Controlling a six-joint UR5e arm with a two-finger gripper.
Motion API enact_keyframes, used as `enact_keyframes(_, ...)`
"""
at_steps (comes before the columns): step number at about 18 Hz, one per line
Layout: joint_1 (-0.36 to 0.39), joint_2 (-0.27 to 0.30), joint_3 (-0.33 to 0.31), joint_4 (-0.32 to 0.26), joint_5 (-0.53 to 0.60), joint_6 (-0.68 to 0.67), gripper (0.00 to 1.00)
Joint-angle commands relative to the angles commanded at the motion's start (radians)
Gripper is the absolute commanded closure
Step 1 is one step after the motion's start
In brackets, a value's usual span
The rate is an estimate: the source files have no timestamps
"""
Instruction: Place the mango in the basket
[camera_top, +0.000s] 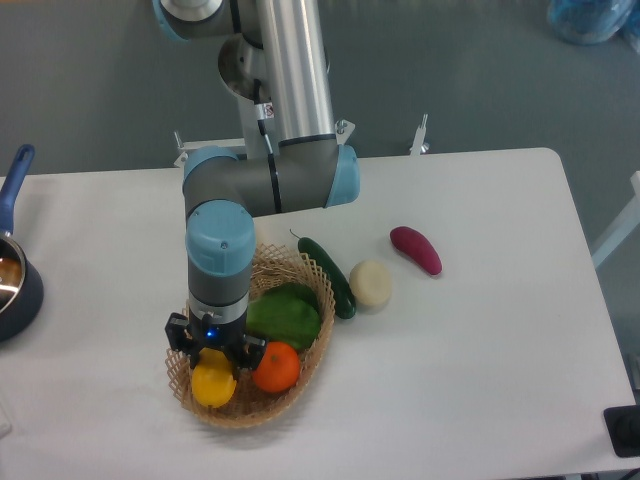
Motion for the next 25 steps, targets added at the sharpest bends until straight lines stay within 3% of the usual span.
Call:
enact_keyframes(1,0.000,0.000,0.002,0.000,0.000,0.005,0.40)
enact_keyframes(2,0.000,0.000,0.005,0.002,-0.002,0.008,0.21)
enact_keyframes(3,0.000,-0.002,0.011,0.003,0.000,0.009,0.08)
enact_keyframes(4,0.000,0.002,0.017,0.002,0.000,0.008,0.00)
enact_keyframes(9,0.000,0.070,0.034,0.003,0.034,0.011,0.00)
enact_keyframes(15,0.017,0.115,0.182,0.003,0.109,0.046,0.00)
enact_keyframes(19,0.069,0.115,0.250,0.002,0.287,0.246,0.00)
enact_keyframes(25,0.179,0.176,0.235,-0.023,0.278,0.561,0.00)
